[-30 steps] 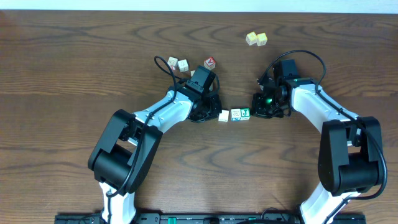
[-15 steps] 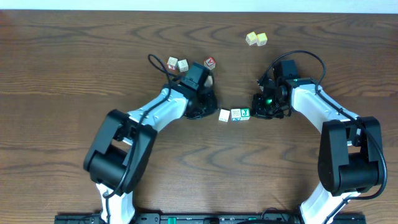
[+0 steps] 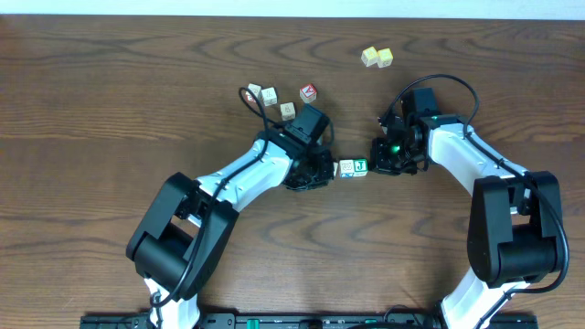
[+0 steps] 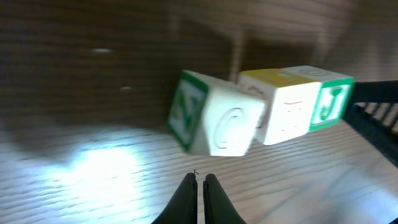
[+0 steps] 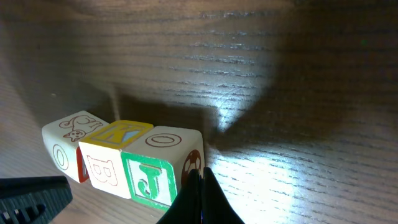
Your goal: Lift 3 blocks
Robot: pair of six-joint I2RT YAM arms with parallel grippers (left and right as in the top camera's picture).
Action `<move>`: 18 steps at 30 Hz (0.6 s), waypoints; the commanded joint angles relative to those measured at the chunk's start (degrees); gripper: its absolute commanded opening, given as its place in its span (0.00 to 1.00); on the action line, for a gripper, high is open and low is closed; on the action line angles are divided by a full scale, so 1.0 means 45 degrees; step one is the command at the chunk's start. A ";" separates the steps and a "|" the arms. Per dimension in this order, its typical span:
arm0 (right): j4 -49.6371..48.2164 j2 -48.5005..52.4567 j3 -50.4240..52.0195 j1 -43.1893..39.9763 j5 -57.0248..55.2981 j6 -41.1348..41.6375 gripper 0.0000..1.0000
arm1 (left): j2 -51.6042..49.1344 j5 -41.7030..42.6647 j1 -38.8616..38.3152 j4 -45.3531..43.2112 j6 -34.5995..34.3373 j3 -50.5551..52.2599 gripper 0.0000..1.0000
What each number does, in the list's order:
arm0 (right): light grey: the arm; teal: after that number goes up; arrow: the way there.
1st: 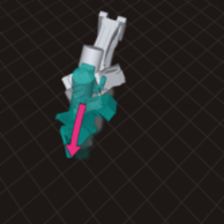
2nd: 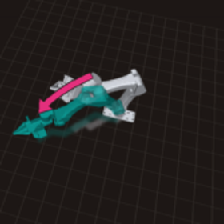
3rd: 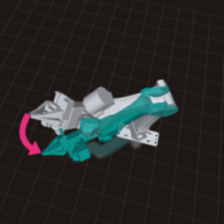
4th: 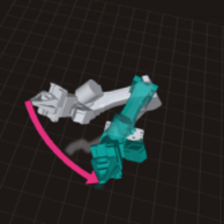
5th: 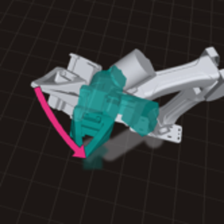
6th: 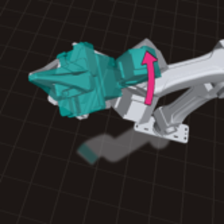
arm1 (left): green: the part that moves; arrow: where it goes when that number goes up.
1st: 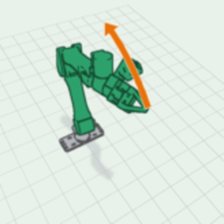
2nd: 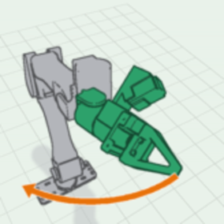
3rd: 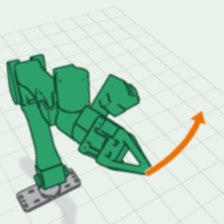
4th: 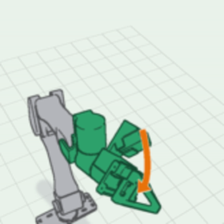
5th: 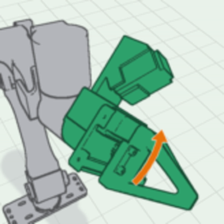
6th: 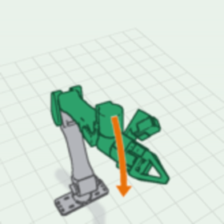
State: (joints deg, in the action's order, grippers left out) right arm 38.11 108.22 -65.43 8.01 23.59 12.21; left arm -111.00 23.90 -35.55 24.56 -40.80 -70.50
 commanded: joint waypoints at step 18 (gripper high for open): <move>0.0058 -0.0044 -0.0005 0.0078 0.0107 0.0136 0.01 | -0.0053 -0.0457 -0.0136 -0.0578 -0.0680 0.0058 0.07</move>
State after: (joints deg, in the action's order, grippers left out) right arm 38.30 108.22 -65.43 8.01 23.59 12.21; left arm -111.00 22.52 -35.73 21.82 -43.46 -70.50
